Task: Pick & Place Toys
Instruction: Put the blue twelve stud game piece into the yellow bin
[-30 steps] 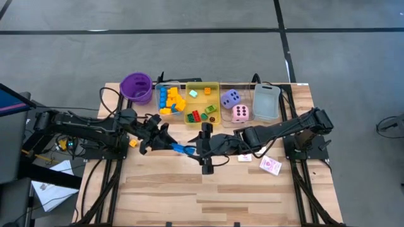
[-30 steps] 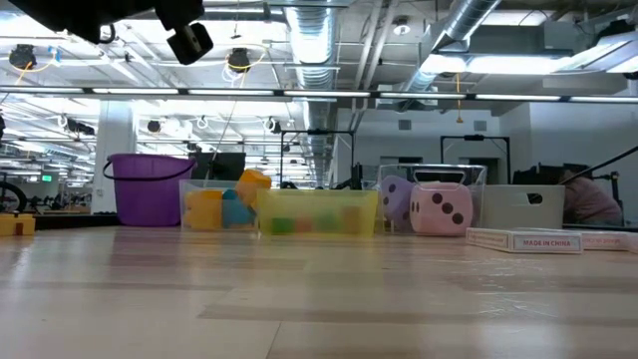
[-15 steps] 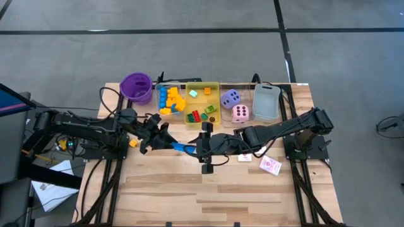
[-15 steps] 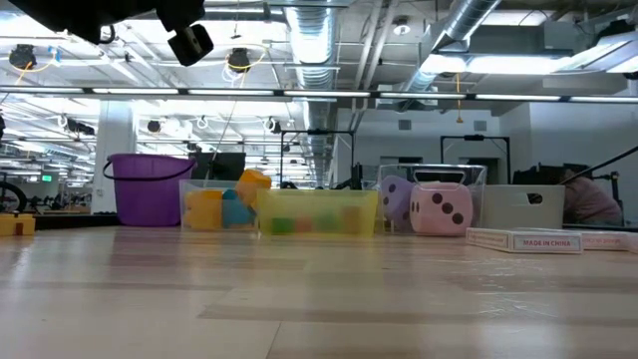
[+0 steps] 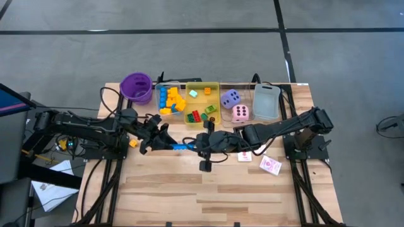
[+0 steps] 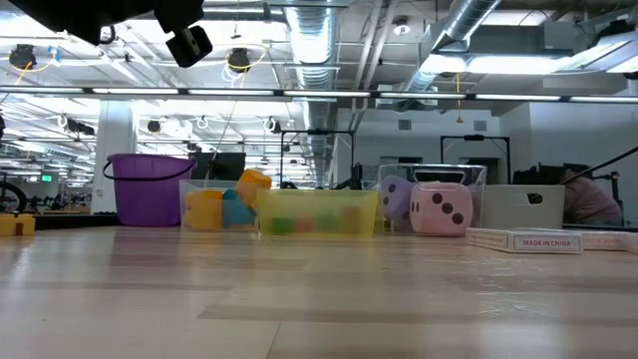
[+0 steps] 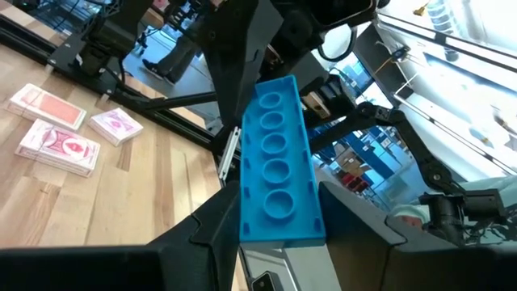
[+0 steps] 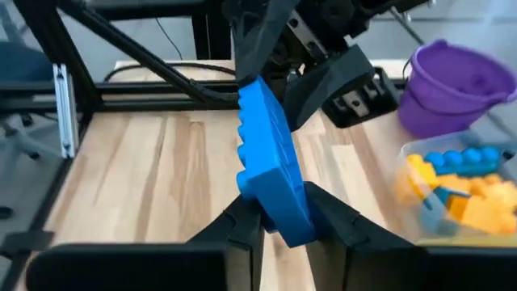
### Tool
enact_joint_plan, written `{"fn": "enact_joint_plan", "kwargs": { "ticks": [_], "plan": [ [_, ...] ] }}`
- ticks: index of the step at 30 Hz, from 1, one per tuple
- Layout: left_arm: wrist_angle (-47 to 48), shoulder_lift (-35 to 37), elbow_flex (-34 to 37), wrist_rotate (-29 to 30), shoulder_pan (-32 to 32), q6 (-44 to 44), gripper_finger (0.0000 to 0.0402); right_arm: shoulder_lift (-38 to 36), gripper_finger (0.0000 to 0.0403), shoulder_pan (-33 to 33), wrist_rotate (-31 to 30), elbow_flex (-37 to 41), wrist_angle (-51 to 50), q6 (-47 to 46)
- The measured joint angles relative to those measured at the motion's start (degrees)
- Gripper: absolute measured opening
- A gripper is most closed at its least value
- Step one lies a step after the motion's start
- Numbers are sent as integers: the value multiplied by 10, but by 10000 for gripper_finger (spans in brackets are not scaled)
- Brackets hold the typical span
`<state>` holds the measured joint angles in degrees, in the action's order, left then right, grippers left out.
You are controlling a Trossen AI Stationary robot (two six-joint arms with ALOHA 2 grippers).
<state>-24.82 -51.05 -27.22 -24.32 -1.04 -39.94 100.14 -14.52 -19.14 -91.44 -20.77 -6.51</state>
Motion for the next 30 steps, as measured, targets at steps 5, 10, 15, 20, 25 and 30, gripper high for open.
{"fn": "enact_joint_plan", "kwargs": {
  "ticks": [5, 10, 15, 20, 25, 30],
  "plan": [
    [0, 0, 0, 1, 0, 1, 146, 0, 70, 4, 3, 0, -1, -55],
    [-3, 0, 0, 9, -10, 4, 159, 0, 56, 6, 0, 0, -9, -126],
    [-2, 1, 0, 3, -33, 2, 185, 0, 56, 6, -4, 0, -34, -176],
    [-2, 1, 0, 1, -61, 3, 214, 0, 58, 6, -8, 0, -57, -211],
    [-1, 1, 0, 2, -96, 5, 235, 0, 56, 22, -32, 0, -113, -318],
    [0, 1, 0, 7, -119, 6, 239, 0, 56, 61, -107, 0, -216, -419]
  ]
}}
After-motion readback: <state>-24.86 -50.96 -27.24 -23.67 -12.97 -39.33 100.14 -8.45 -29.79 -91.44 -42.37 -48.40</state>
